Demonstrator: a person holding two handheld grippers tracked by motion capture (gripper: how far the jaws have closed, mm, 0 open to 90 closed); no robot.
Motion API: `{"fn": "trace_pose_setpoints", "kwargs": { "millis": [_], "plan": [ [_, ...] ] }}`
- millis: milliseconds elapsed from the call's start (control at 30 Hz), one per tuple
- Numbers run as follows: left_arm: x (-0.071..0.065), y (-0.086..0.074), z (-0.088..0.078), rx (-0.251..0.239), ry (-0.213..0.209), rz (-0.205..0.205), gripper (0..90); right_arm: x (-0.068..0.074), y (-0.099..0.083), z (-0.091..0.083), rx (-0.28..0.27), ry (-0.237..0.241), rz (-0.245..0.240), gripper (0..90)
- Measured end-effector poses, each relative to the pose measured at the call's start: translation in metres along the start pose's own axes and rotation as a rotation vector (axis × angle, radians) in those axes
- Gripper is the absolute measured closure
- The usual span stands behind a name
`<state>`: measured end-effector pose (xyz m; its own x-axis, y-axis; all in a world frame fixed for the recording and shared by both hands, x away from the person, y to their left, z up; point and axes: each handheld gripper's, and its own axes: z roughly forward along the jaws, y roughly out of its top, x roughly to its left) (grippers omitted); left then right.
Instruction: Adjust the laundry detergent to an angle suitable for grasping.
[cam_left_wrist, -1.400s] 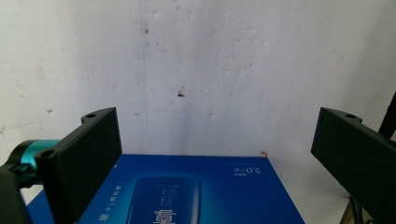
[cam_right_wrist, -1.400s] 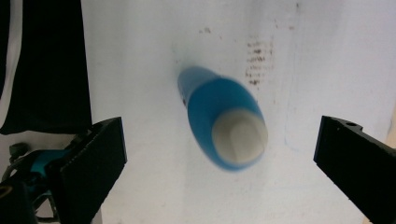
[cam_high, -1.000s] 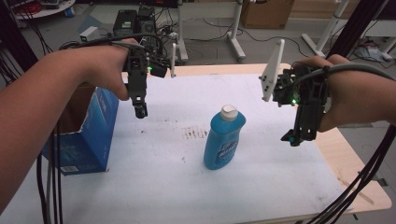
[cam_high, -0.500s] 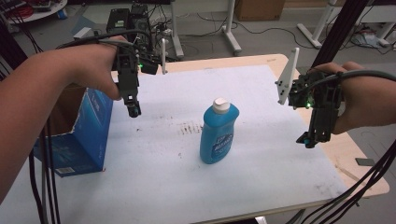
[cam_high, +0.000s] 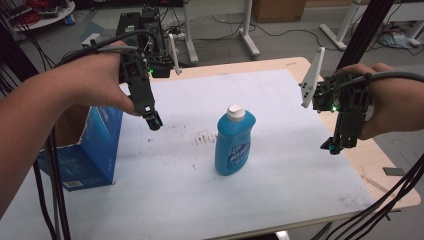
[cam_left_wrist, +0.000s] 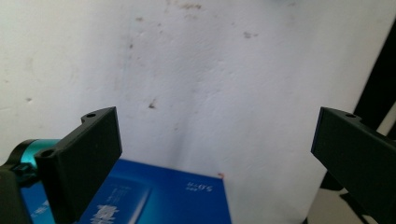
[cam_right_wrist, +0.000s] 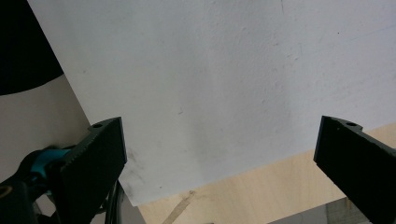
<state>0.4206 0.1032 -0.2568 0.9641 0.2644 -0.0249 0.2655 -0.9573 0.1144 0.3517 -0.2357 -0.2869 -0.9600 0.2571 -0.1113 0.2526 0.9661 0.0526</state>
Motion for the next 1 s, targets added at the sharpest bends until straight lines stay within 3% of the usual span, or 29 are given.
{"fn": "trace_pose_setpoints", "kwargs": {
  "millis": [300, 433, 733, 1000],
  "plan": [
    [-0.029, 0.008, -0.006, -0.128, -0.03, -0.063, 1.7, -0.001, -0.002, 0.005, 0.005, 0.007, 0.007, 1.4],
    [-0.04, 0.014, -0.003, -0.177, -0.055, -0.069, 1.7, -0.001, -0.002, 0.007, 0.003, 0.009, 0.008, 1.4],
    [-0.055, 0.027, 0.01, -0.299, -0.057, -0.178, 1.7, -0.002, -0.002, 0.008, -0.007, 0.011, 0.0, 1.4],
    [-0.071, 0.042, 0.023, -0.331, -0.048, -0.155, 1.7, -0.004, 0.001, 0.007, -0.011, 0.01, -0.001, 1.4]
  ]
}}
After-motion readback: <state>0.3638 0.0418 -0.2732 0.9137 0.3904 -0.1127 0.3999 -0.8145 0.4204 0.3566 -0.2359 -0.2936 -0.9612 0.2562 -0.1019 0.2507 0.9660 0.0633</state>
